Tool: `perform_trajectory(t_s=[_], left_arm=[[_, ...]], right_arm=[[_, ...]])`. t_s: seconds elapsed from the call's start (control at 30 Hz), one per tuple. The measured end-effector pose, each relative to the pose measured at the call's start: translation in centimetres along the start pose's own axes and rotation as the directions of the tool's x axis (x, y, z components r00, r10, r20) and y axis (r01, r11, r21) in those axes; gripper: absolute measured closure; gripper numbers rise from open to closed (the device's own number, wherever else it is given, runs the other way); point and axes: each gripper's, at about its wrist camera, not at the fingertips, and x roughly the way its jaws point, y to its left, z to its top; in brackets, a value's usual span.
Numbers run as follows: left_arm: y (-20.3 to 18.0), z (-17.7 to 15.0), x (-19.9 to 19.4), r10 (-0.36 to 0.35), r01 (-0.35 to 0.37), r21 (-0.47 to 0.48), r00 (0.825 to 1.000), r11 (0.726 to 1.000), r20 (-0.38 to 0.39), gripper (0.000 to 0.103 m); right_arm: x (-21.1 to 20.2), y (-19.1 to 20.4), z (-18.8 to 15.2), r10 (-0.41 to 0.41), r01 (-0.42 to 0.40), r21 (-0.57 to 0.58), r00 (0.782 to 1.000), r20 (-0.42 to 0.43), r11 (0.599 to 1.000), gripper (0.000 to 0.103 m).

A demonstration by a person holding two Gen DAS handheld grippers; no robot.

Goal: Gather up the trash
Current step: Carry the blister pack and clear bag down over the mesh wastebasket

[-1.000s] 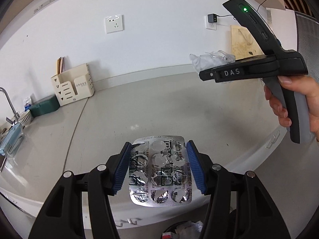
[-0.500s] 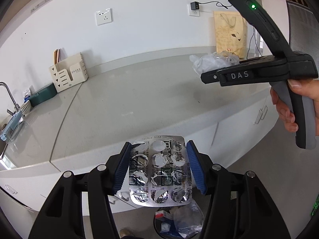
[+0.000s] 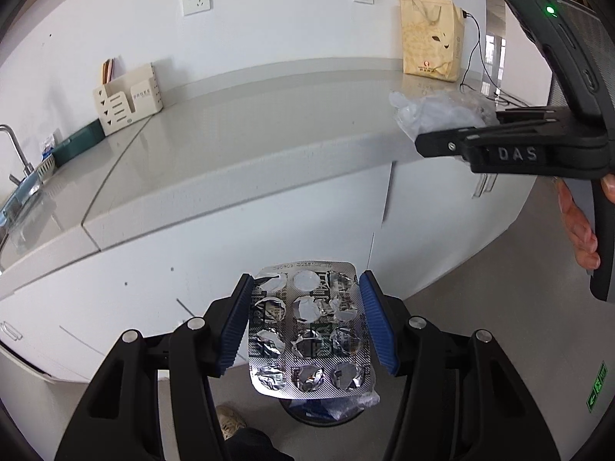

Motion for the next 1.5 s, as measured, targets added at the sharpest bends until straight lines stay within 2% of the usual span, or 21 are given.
perform_trajectory(t_s=[0.33,0.47,0.77,0.97,1.17,1.43,1.47,1.5], left_arm=[[-1.1,-5.5,0.7,-0.012,0.012,-0.002,0.995,1.0,-0.097,0.047],[-1.3,-7.2,1.9,-0.018,0.017,-0.003,0.99,1.0,-0.138,0.047],[-0.3,-9.9,6.8,-0.041,0.034,-0.036,0.969,0.999,-0.242,0.047],[0.7,-11.1,11.6,-0.063,0.048,-0.057,0.946,0.997,-0.318,0.047],[1.9,-13.6,17.2,-0.13,0.091,-0.115,0.905,0.989,-0.404,0.047],[2.3,-18.0,25.0,-0.204,0.131,-0.171,0.82,0.976,-0.536,0.047],[2.3,-18.5,26.1,-0.217,0.138,-0.18,0.804,0.974,-0.554,0.047],[2.4,-18.9,26.8,-0.223,0.139,-0.188,0.795,0.972,-0.564,0.047]], right_arm=[[1.0,2.2,-6.3,0.092,-0.09,0.026,0.994,-0.054,0.996,0.05],[2.5,3.3,-8.1,0.077,-0.077,0.006,0.992,-0.096,0.997,0.049],[7.8,4.3,-11.8,0.129,-0.126,0.028,0.971,-0.2,0.992,0.049],[12.4,4.2,-13.4,0.171,-0.162,0.054,0.949,-0.264,0.985,0.049],[18.0,3.7,-15.5,0.214,-0.196,0.085,0.918,-0.335,0.977,0.049],[25.6,3.9,-18.6,0.271,-0.241,0.124,0.856,-0.44,0.963,0.049],[26.7,3.9,-19.1,0.284,-0.252,0.131,0.843,-0.457,0.959,0.049],[27.6,4.0,-19.3,0.291,-0.259,0.133,0.832,-0.471,0.957,0.049]])
